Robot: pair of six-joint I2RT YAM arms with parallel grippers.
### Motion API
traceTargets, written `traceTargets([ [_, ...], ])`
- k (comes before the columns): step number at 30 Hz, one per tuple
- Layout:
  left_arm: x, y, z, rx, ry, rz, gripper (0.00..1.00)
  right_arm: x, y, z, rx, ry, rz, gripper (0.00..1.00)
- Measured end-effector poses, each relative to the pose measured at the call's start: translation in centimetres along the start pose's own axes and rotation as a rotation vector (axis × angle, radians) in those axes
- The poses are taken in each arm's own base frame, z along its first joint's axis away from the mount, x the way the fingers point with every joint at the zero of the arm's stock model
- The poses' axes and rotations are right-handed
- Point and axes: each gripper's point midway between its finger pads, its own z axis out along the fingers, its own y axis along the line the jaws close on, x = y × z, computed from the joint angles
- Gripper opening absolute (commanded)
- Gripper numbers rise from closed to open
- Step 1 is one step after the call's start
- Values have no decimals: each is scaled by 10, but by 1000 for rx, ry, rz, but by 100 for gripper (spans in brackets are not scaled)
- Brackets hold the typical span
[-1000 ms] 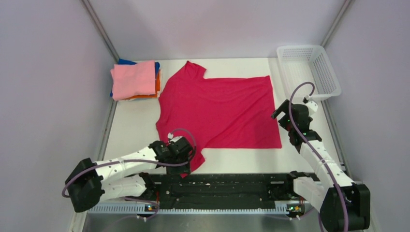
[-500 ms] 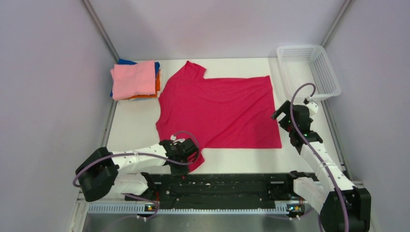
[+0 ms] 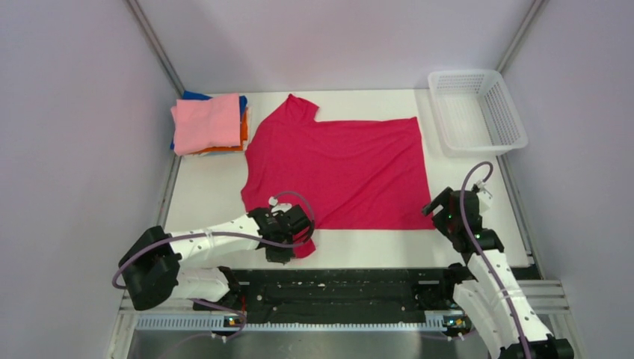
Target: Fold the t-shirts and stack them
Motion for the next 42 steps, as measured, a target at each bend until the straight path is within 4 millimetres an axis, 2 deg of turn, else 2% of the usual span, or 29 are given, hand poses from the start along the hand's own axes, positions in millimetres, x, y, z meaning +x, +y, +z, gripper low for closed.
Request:
traceTargets([
  [9,-13,4,-11,-20,-54,36,0,47,-24,9,73,155,-18,50],
  [12,-16,6,-12,-29,-62,38,0,55,-29,11,99,182,-35,47],
  [15,-18,6,-13,-31,-70,39,0,54,-28,14,101,176,-34,43],
  [18,-18,7,-14,-27,-72,46,0,53,-27,19,105,161,-32,23],
  [20,-19,6,-15,-22,-75,51,0,52,-28,22,111,156,-33,17],
  [23,-19,6,-16,-15,-75,53,0,49,-27,26,112,139,-32,1],
  [29,-19,4,-20,10,-81,52,0,47,-31,26,135,125,-28,0],
  [32,-18,4,-23,22,-81,52,0,48,-37,20,153,124,-23,0],
  [37,-17,4,-26,31,-79,55,0,49,-36,10,129,126,-2,0],
  [42,-18,4,-29,46,-90,59,0,54,-37,9,130,152,-11,0],
])
